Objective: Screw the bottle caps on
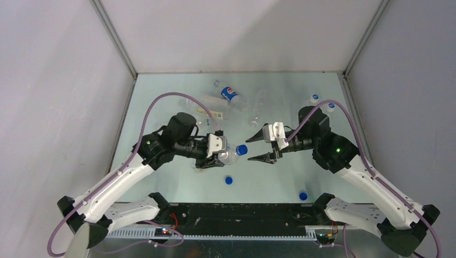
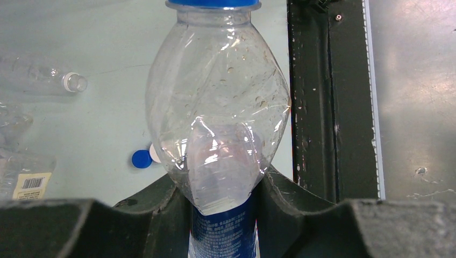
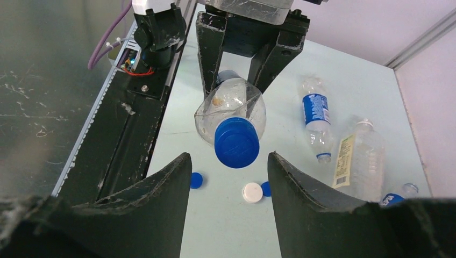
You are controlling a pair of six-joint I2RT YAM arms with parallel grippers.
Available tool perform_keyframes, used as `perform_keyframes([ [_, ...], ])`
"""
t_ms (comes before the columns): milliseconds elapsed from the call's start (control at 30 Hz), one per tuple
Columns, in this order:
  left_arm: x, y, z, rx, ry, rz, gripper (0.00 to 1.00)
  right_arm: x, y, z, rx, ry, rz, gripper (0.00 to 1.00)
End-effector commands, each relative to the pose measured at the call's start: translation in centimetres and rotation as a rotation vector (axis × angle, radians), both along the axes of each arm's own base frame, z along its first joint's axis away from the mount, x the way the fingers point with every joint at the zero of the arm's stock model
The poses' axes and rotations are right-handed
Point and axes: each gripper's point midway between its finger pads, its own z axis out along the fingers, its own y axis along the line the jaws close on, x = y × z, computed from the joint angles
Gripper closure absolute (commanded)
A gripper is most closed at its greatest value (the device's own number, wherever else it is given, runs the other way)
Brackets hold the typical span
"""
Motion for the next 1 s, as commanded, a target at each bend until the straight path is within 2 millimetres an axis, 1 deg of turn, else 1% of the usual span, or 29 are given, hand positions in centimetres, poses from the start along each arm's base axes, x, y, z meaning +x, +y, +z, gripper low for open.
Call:
perform_keyframes([
  [0, -0.3, -0.4, 2.0, -0.050, -0.006, -0.022, 0.84, -0.1, 0.3, 2.3, 0.046, -0.047, 0.029, 0.44],
  [300, -0.5, -0.5, 1.8, -0.047, 0.010, -0.030, 0.84, -0.1, 0.9, 2.6, 0.049, -0.045, 0.051, 0.51],
  [767, -0.4, -0.5, 1.9, -0.056, 0.002, -0.029, 0.84, -0.4, 1.4, 1.9, 0.014, -0.016, 0.080, 0.56],
  [900, -0.4, -0.6, 2.1, -0.063, -0.004, -0.028, 0.84, -0.4, 1.5, 1.7, 0.006, -0.013, 0.079, 0.60],
  [967, -0.4, -0.6, 2.2, -0.066, -0.004, -0.031, 0.84, -0.4, 1.6, 1.6, 0.003, -0.009, 0.079, 0.65],
])
